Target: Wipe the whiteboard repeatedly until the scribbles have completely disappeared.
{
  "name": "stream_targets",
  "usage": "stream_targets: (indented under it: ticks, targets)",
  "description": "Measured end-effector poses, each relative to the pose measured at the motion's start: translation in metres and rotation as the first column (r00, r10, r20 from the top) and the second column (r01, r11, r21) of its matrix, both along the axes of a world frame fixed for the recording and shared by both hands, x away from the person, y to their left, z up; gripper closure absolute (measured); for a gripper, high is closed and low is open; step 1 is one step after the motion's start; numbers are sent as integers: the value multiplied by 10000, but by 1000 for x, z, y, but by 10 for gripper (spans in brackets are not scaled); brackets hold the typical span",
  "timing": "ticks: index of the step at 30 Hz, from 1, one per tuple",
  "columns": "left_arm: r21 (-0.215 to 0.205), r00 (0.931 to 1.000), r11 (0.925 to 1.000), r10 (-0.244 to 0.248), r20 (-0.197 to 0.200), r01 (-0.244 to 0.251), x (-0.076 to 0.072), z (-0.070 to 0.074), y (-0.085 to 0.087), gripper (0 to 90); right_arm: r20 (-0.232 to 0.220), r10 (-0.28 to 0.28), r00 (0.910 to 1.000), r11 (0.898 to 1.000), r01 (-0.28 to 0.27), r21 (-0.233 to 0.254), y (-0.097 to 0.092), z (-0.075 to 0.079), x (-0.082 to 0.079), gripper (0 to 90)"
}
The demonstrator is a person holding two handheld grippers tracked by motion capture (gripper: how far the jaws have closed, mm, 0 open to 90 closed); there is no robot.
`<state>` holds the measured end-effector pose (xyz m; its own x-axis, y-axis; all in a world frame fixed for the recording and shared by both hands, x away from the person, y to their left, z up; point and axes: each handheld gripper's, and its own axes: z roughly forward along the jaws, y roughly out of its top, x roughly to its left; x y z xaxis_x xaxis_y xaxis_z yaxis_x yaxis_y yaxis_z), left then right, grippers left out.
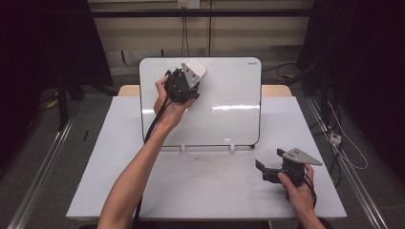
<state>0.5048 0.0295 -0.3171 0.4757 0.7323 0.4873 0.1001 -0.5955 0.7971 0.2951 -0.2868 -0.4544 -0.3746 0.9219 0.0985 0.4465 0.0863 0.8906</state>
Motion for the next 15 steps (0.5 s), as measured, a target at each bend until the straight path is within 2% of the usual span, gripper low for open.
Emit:
stream_targets:
  ticks: [5,7,11,12,13,15]
  targets:
    - [542,9990,9976,-437,-96,442,1,3,-14,313,-50,19,10000,10000,-19,0,0,0,2,53]
    - [621,9982,9964,-567,-194,578,1,3,-22,313,-53,-3,10000,10000,3,14,1,0,2,52]
    - [949,9948,9905,-971,-295,995,-7,-4,-38,313,-37,20,10000,10000,-19,51,1,0,1,52]
    - [983,9952,9904,-953,-220,970,-9,-6,-40,313,-13,38,10000,10000,-38,20,1,0,1,52]
    - [904,9954,9913,-941,-180,954,-11,-6,-40,313,-37,43,10000,10000,-43,48,1,0,0,52]
    - [445,9917,9913,-1221,-398,1238,-10,-5,-34,313,-9,97,10000,9999,-97,58,2,1,0,52]
